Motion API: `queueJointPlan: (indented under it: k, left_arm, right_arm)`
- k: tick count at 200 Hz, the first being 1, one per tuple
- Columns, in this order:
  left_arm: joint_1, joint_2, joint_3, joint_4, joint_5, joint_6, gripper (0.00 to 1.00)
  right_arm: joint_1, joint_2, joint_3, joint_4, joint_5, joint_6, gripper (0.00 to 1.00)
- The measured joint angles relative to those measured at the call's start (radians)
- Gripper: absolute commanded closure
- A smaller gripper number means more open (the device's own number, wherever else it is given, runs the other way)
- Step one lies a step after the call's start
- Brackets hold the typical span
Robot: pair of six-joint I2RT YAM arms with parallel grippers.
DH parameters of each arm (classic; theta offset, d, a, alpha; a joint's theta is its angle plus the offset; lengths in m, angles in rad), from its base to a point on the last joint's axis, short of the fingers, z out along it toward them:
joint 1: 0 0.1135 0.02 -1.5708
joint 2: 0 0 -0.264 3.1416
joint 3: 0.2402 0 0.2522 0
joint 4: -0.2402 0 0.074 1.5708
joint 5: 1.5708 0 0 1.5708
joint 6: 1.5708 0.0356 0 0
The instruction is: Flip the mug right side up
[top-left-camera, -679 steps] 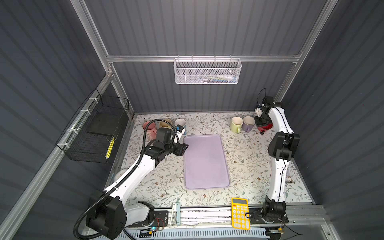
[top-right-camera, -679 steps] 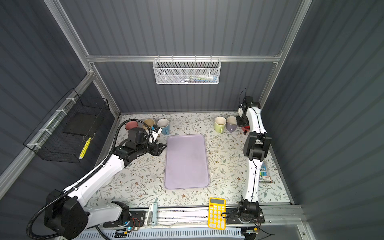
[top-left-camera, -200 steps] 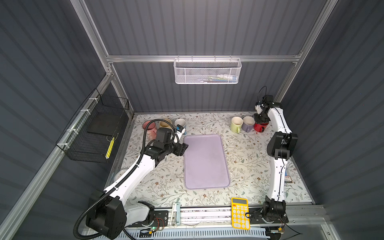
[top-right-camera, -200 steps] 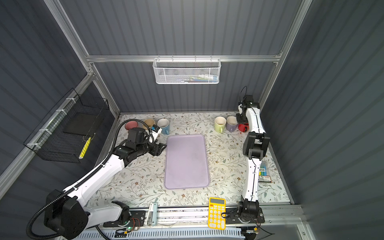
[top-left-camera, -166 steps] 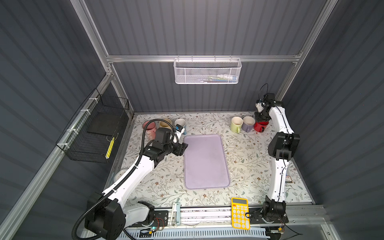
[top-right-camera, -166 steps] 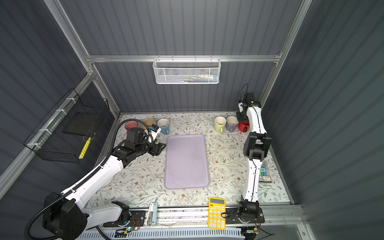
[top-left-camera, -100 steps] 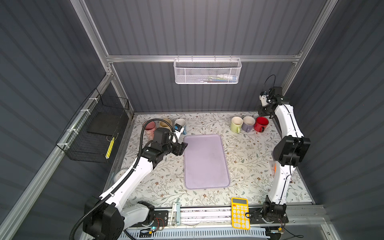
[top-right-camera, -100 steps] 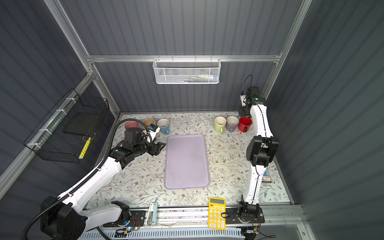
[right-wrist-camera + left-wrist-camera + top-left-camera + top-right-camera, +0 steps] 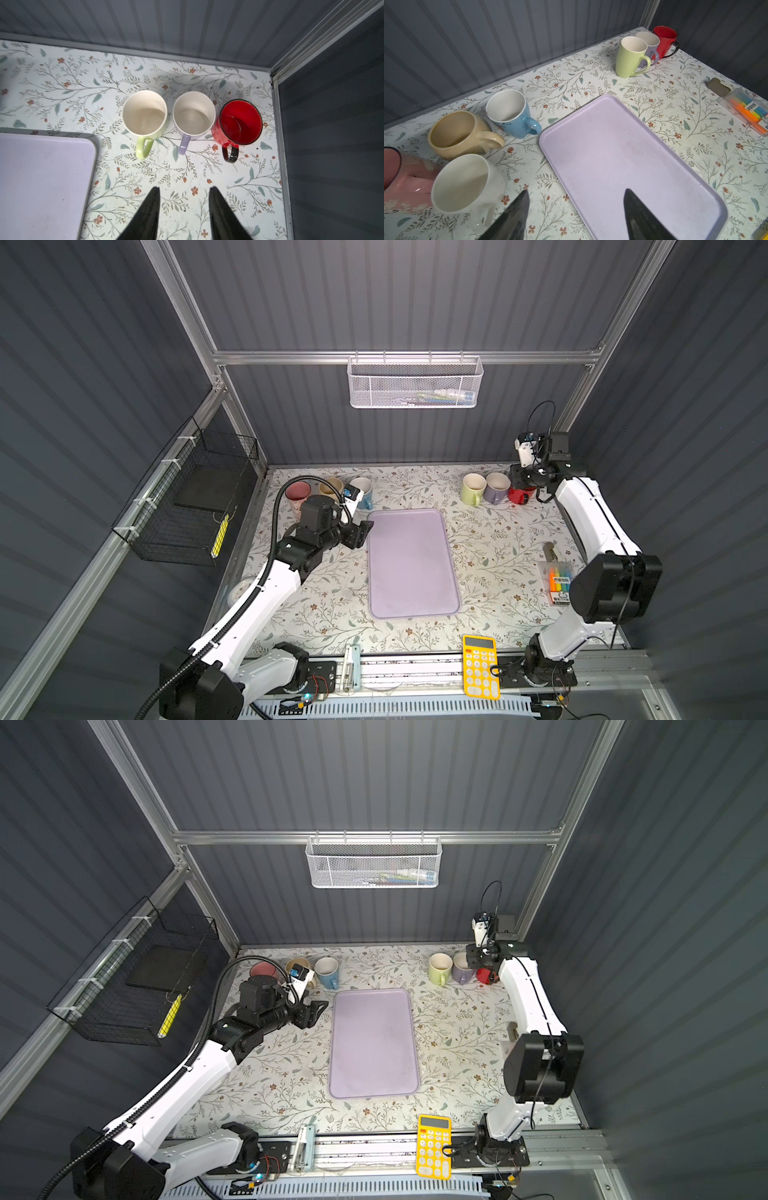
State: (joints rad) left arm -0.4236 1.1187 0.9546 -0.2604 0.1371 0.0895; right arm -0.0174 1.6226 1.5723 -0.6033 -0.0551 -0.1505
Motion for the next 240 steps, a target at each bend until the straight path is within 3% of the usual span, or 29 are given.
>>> queueJointPlan:
  k: [69,127,139,148,164,206,240]
  left_arm:
    - [0.0,-0.038,-0.069,0.134,-0.106,-0.068,0.27]
    - [0.0,-0.099,-0.311,0.402,-0.413,-0.105,0.21]
    - [0.0,-0.099,-0.369,0.475,-0.492,-0.108,0.15]
    - [0.0,-0.098,-0.414,0.523,-0.548,-0.111,0.01]
    - [0.002,-0.08,-0.497,0.616,-0.651,-0.125,0.0]
    - [0.06,0.037,-0.616,0.781,-0.772,-0.158,0.0]
    - [0.118,0.15,-0.645,0.917,-0.789,-0.166,0.0]
  right_arm:
    - [0.032,-0.375,-0.444,0.297,-0.06,0.088,0.43]
    - [0.033,-0.663,-0.731,0.486,-0.092,0.167,0.33]
    - [0.033,-0.723,-0.809,0.547,-0.092,0.195,0.31]
    - [0.033,-0.766,-0.88,0.592,-0.084,0.22,0.28]
    - [0.034,-0.827,-1.01,0.685,-0.062,0.272,0.24]
    - [0.034,-0.861,-1.284,0.888,0.077,0.326,0.18]
    - [0.034,-0.779,-1.36,1.025,0.178,0.324,0.15]
